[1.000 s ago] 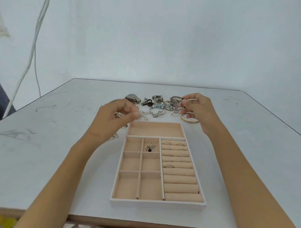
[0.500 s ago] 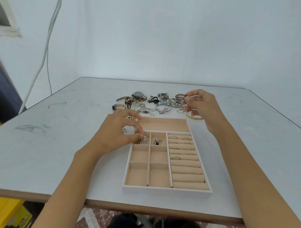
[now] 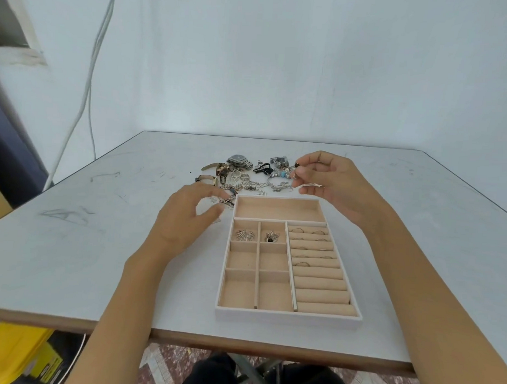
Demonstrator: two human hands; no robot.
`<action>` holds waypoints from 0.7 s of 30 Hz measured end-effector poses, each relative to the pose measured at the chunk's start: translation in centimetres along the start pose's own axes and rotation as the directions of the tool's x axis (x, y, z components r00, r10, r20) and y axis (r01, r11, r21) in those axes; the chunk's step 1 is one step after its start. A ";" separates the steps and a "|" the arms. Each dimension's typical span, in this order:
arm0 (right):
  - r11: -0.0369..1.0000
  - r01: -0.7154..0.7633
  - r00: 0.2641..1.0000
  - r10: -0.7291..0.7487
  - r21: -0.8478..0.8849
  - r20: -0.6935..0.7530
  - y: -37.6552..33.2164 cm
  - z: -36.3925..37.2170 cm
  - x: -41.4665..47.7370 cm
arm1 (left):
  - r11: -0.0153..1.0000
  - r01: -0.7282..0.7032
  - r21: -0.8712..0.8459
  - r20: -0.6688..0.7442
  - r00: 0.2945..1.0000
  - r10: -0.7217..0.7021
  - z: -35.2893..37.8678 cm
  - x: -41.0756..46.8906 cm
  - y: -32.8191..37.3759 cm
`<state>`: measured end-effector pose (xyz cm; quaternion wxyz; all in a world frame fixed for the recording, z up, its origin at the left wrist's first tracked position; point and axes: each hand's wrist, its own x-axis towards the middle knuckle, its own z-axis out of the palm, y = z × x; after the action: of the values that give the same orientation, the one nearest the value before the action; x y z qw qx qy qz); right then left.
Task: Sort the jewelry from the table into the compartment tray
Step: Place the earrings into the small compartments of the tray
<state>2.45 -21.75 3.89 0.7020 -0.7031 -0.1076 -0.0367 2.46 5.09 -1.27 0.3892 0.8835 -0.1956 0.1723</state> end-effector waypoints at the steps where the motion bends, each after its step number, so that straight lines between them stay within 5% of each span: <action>1: 1.000 -0.001 1.000 0.001 0.008 0.025 -0.1 0.0 -0.1 | 0.998 0.031 0.049 0.000 1.000 -0.031 -0.2 -0.4 -0.3; 9: 0.991 0.042 0.951 -0.002 -0.123 0.309 -0.9 1.6 -1.0 | 0.918 0.108 0.381 0.277 0.934 -0.225 -0.1 -2.9 -1.2; 15: 0.958 0.061 0.847 0.100 -0.281 0.522 -1.9 3.0 -2.1 | 0.903 0.100 0.418 0.292 0.926 -0.238 -0.1 -3.0 -0.9; 21: 0.877 0.079 0.772 0.248 -0.475 0.586 -2.0 3.2 -2.7 | 0.910 0.119 0.398 0.280 0.928 -0.244 -0.2 -2.9 -0.7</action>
<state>-0.93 -18.90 5.30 0.4323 -0.8276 -0.2911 0.2084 0.26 6.30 -2.90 0.1906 0.9719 -0.1361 0.0215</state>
